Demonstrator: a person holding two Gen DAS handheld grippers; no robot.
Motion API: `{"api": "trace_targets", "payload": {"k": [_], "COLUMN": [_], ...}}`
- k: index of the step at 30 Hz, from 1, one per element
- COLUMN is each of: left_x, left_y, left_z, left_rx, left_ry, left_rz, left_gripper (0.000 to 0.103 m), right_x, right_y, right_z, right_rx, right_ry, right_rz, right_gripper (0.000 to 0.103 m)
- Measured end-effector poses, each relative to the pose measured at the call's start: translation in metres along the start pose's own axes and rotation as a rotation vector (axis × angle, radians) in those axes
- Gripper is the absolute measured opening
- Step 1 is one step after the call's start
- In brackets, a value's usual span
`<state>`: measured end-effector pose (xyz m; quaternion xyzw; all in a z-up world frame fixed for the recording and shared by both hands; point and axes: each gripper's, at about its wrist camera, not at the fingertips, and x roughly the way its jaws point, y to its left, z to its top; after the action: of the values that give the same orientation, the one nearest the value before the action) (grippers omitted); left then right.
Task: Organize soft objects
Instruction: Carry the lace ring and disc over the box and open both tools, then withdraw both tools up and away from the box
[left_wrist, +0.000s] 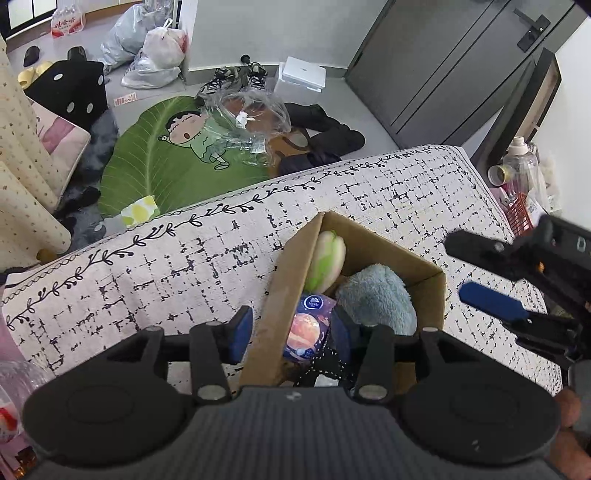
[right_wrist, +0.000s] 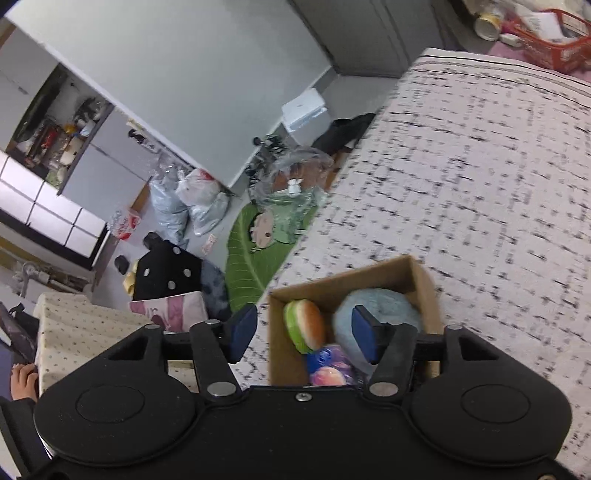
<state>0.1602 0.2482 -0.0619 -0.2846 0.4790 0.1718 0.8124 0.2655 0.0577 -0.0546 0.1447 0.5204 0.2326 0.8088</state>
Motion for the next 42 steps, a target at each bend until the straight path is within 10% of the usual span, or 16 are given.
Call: {"api": "trace_targets", "payload": {"k": [21,42], "left_x": [-0.050,-0.088], "left_y": [-0.035,-0.044], "left_z": [-0.036,-0.104], "left_rx": [0.238,0.433], "left_ry": [-0.099,-0.070], "left_rz": [0.002,0.015], "left_gripper": [0.081,0.095], "right_x": [-0.090,-0.159], "right_y": [-0.041,-0.071], "right_z": [-0.046,-0.124], "right_rx": [-0.186,-0.198], "right_ry": [-0.125,-0.204], "right_rz": [-0.154,-0.290], "right_gripper": [0.095,0.103]}}
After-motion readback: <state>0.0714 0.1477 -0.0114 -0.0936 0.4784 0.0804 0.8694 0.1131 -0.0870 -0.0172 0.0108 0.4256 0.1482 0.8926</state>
